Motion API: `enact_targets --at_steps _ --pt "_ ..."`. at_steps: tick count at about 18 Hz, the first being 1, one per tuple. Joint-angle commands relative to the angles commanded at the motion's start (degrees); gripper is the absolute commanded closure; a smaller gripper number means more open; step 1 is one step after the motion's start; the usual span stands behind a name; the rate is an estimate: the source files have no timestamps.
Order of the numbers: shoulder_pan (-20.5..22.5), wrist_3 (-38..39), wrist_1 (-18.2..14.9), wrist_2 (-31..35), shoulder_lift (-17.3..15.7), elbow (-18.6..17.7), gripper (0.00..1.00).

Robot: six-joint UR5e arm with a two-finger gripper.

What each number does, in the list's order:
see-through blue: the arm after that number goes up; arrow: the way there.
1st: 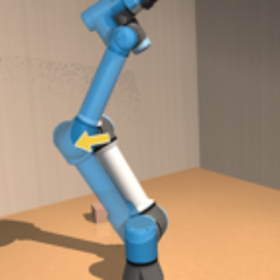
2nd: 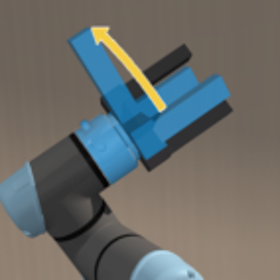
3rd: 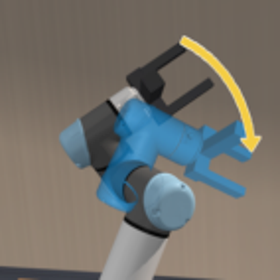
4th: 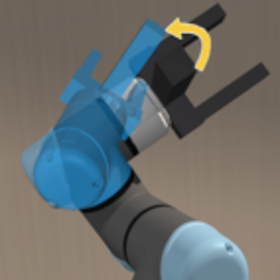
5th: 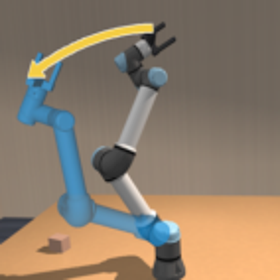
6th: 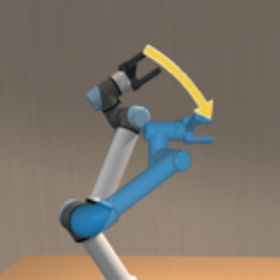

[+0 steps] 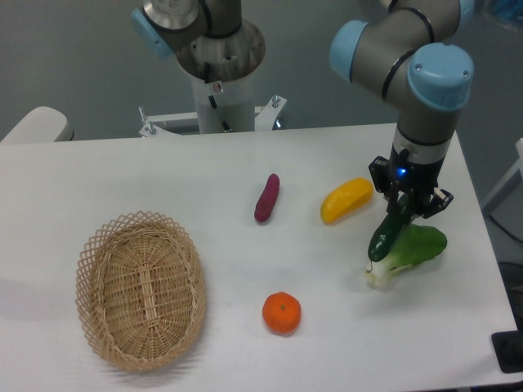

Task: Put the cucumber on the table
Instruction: 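Lift the green cucumber with the gripper away from the bok choy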

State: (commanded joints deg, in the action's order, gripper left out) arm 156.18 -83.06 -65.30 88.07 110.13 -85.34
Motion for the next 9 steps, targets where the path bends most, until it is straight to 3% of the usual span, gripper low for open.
enact_targets --at_steps 9 --pt "-1.3 1.6 0.2 0.2 1.3 -0.2 0.82"
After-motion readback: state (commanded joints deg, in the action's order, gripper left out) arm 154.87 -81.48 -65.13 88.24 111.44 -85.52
